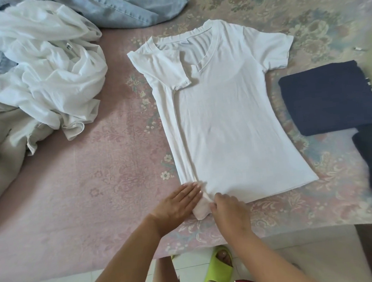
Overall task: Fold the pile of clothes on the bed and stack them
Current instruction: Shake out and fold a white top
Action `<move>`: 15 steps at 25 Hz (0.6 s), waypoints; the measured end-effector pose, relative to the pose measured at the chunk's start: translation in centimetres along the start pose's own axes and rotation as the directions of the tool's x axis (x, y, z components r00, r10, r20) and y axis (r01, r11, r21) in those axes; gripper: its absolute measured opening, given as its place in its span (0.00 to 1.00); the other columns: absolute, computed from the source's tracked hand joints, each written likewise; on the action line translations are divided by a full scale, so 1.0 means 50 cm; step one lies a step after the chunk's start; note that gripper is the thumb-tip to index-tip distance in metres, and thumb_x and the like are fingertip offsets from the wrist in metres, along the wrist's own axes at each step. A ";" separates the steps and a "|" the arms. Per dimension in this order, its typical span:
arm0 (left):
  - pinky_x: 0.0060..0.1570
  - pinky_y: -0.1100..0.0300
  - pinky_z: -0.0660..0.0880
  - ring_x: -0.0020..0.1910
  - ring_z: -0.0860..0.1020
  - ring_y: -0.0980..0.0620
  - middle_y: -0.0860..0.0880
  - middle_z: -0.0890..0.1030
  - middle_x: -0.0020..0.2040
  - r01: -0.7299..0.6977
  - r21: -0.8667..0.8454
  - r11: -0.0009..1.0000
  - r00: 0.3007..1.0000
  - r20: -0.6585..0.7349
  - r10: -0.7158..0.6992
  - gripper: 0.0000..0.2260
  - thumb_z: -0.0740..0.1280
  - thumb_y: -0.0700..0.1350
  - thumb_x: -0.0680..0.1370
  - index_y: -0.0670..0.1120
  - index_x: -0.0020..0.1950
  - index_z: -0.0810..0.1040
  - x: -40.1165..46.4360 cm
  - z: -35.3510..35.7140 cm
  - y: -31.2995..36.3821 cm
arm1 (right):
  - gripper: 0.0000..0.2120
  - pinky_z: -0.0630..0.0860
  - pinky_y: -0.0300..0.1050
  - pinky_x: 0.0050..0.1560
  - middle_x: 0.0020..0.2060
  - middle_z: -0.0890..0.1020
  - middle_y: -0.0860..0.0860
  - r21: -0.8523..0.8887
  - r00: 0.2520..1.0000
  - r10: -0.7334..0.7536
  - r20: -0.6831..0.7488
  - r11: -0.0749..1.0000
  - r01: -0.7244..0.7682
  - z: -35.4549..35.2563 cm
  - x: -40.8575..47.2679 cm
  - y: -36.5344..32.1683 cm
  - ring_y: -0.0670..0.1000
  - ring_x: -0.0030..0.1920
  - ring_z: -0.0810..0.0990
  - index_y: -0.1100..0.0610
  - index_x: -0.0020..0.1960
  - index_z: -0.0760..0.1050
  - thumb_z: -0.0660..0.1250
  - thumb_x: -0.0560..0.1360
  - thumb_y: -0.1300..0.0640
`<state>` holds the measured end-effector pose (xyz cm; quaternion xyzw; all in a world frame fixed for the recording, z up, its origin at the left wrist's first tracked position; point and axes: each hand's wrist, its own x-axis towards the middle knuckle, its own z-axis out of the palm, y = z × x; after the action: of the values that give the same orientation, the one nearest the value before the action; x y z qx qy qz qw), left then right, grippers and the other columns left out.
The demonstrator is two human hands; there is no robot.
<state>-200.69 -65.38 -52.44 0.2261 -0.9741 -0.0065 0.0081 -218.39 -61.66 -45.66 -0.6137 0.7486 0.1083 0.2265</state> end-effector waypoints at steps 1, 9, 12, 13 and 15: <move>0.70 0.47 0.57 0.69 0.70 0.43 0.40 0.71 0.70 -0.007 0.002 1.000 1.000 0.006 0.007 0.18 0.46 0.39 0.83 0.38 0.72 0.62 -0.002 -0.001 -0.004 | 0.10 0.70 0.47 0.40 0.46 0.81 0.51 0.050 0.996 -0.016 0.084 0.999 0.011 -0.001 -0.004 0.005 0.54 0.48 0.80 0.56 0.51 0.75 0.63 0.79 0.49; 0.72 0.50 0.57 0.72 0.65 0.43 0.39 0.67 0.72 0.029 -0.236 0.971 0.999 0.029 -0.023 0.26 0.55 0.46 0.76 0.38 0.73 0.62 0.068 -0.072 -0.029 | 0.12 0.78 0.49 0.37 0.47 0.81 0.57 -0.013 0.942 -0.255 -0.220 0.966 0.258 -0.016 0.078 0.101 0.59 0.47 0.81 0.60 0.49 0.79 0.72 0.66 0.59; 0.69 0.46 0.61 0.72 0.65 0.40 0.37 0.65 0.73 0.362 -0.233 0.902 0.926 -0.023 -0.378 0.25 0.55 0.47 0.78 0.35 0.73 0.64 0.187 -0.041 -0.117 | 0.25 0.74 0.59 0.57 0.67 0.73 0.59 -0.115 0.931 -0.285 -0.228 0.957 0.265 -0.048 0.203 0.129 0.60 0.66 0.73 0.58 0.67 0.72 0.54 0.74 0.51; 0.69 0.46 0.61 0.72 0.65 0.39 0.36 0.65 0.72 0.417 -0.225 0.881 0.901 -0.022 -0.433 0.25 0.54 0.48 0.78 0.34 0.72 0.65 0.237 -0.023 -0.147 | 0.26 0.71 0.62 0.60 0.70 0.70 0.59 -0.147 0.934 -0.281 -0.221 0.956 0.253 -0.052 0.243 0.139 0.60 0.68 0.71 0.57 0.70 0.69 0.52 0.75 0.49; 0.72 0.49 0.54 0.73 0.63 0.41 0.37 0.64 0.74 0.501 -0.213 0.839 0.856 -0.019 -0.516 0.26 0.52 0.49 0.79 0.35 0.73 0.64 0.359 0.001 -0.202 | 0.27 0.66 0.64 0.65 0.72 0.67 0.58 -0.155 0.939 -0.239 -0.248 0.966 0.205 -0.057 0.306 0.155 0.58 0.71 0.67 0.55 0.73 0.64 0.50 0.78 0.45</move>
<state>-212.34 -82.37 -52.45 0.4746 -0.8723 -0.0979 0.0655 -228.67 -74.50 -51.28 -0.7165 0.6895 0.0464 0.0956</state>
